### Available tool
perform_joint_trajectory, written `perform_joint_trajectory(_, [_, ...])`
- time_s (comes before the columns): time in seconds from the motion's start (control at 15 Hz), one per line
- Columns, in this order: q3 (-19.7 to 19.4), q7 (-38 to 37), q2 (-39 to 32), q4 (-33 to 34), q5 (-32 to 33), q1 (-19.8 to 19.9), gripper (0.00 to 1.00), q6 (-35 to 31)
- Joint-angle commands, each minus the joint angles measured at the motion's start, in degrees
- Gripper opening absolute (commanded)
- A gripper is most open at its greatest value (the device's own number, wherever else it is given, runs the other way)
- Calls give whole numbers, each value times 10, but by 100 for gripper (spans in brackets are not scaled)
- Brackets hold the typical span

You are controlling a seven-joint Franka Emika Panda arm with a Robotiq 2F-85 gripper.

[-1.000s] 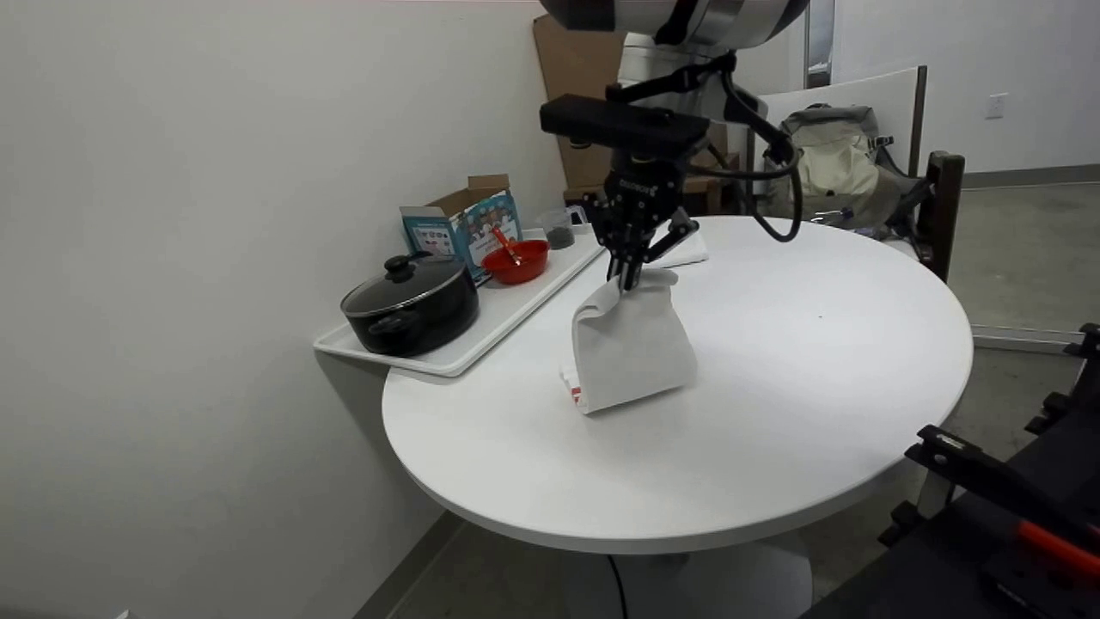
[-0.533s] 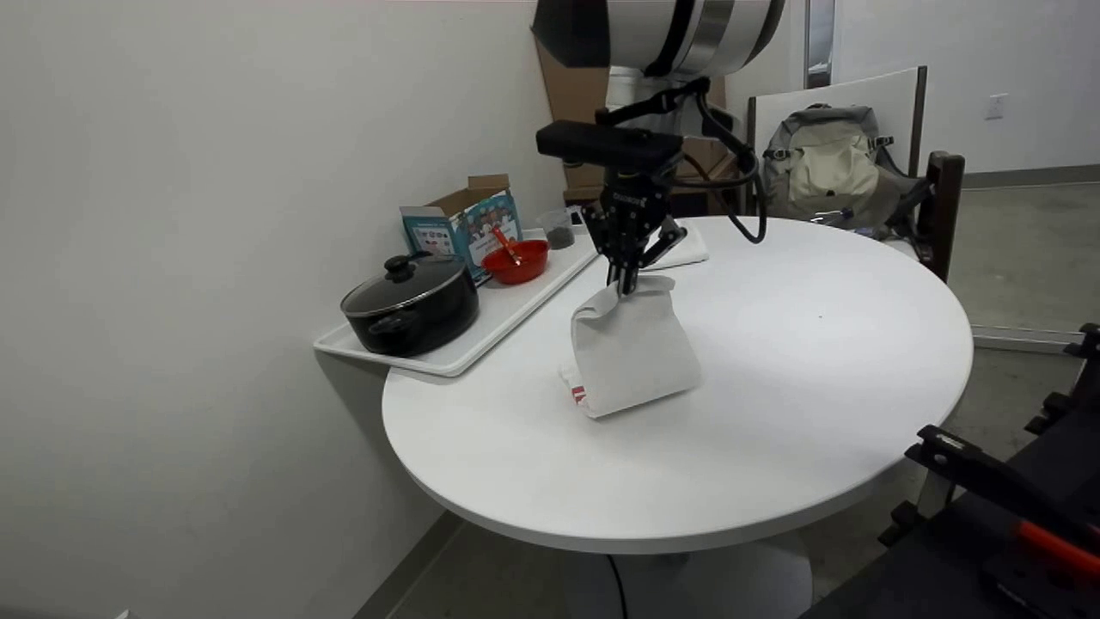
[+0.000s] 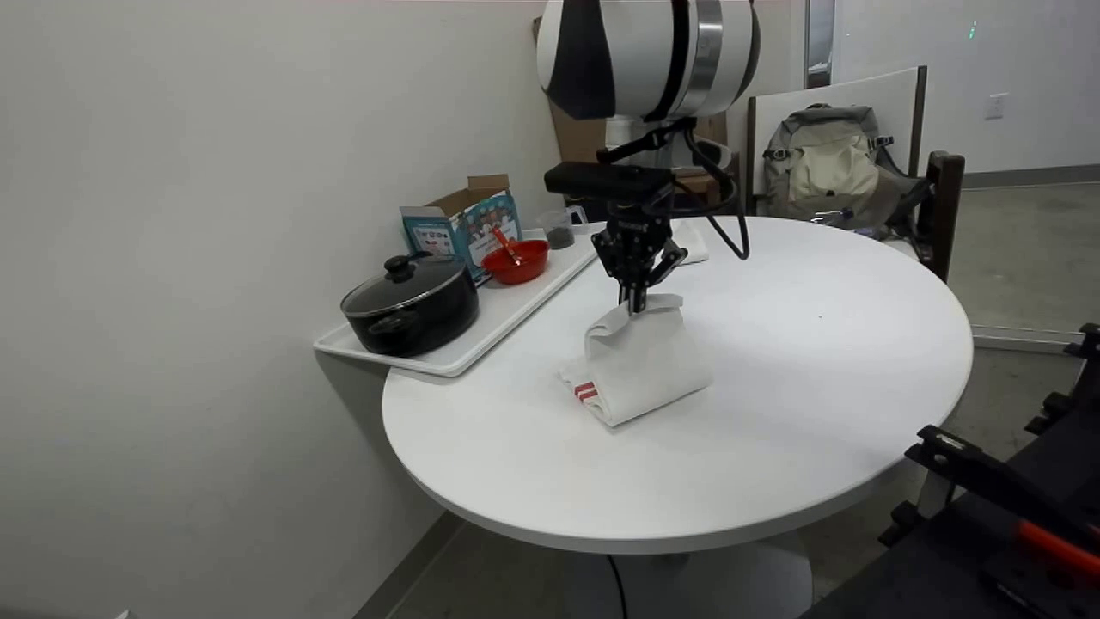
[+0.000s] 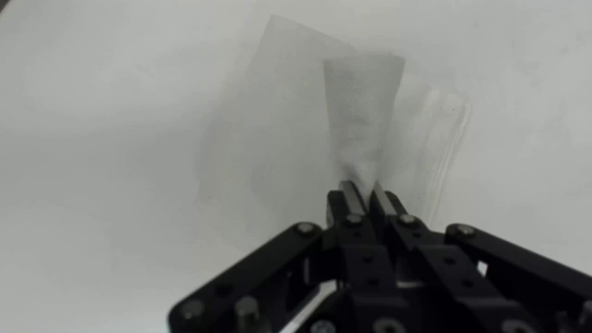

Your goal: Fold the cloth in half

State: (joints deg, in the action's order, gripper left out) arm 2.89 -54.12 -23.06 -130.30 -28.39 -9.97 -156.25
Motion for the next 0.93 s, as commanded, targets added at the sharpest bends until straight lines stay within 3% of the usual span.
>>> perform_joint_trajectory(0.0, [-11,-37,-24,47,52,-14,6,32])
perform_joint_trajectory(0.2, [-13,-54,-39,70,89,-28,6,44])
perform_joint_trajectory(0.27, [-12,-58,-46,80,99,-31,32,51])
perform_joint_trajectory(0.33, [-11,-61,-51,87,106,-33,33,56])
perform_joint_trajectory(0.87, [5,-44,-63,106,113,-42,90,64])
